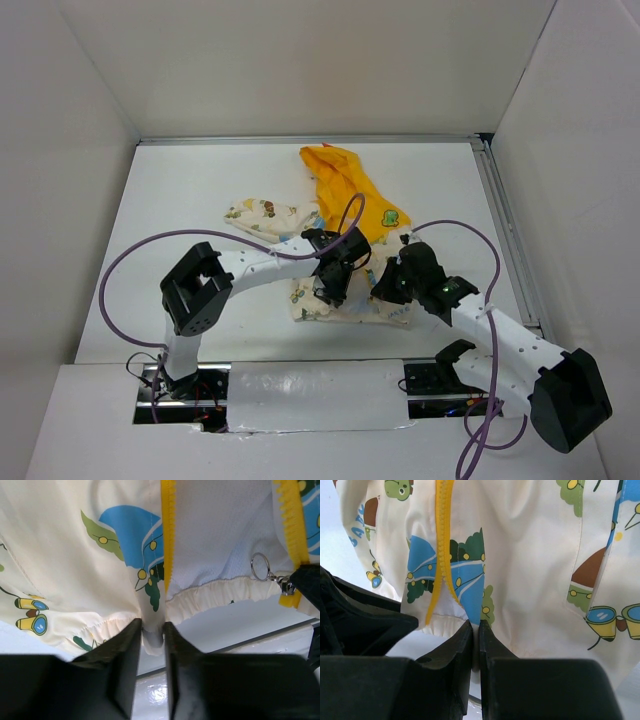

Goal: Zip up the jacket

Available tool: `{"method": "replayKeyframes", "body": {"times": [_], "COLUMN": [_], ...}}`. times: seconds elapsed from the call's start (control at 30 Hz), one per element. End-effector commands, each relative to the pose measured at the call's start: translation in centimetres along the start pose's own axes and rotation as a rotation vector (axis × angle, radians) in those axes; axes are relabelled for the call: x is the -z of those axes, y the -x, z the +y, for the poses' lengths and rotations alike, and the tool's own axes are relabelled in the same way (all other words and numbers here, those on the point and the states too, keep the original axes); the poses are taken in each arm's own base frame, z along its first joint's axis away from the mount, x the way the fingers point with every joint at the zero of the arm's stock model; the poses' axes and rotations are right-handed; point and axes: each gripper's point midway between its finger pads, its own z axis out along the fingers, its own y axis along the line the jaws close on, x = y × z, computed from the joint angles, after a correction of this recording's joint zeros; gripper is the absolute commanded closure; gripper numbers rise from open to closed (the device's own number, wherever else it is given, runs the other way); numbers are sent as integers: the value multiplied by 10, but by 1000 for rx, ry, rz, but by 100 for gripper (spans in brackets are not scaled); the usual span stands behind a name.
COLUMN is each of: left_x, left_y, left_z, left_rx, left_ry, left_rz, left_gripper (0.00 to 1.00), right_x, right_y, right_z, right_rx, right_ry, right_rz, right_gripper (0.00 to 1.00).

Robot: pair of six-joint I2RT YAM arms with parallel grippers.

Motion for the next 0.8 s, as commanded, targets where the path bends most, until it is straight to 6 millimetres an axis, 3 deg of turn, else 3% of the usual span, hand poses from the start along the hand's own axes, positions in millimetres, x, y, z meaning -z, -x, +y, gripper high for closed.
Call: {"method": "replayKeyframes", "body": {"times": [0.0, 0.1, 0.27, 0.33, 0.53, 0.57, 0.73, 0.77], "left_x": [0, -3, -7, -11, -8, -6, 13, 28], "left_y": [0, -2, -6, -8, -7, -5, 12, 21], "left_z": [0, -3, -3, -2, -2, -5, -10, -13], "left_rx": [-13, -32, -39, -36, -10, -19, -22, -10], "left_ry": [-15, -42, -46, -37, -33, -45, -97, -126], "left_rz": [4, 14, 34, 46, 45, 33, -41, -80], "left_gripper": [67, 71, 54, 53, 86, 96, 100, 100], "right_x": [-1, -1, -2, -2, -2, -2, 0, 2], "right_y": [9, 10, 9, 8, 8, 9, 9, 16], "right_z": [6, 6, 6, 6, 7, 7, 21, 28], "right_rx": [14, 15, 10, 12, 16, 14, 52, 63], "right_ry": [34, 31, 28, 30, 36, 37, 124, 160], "right_rz": [-37, -37, -30, -29, -29, -30, -33, -63], "right_gripper": [85, 85, 85, 85, 85, 85, 88, 90]}}
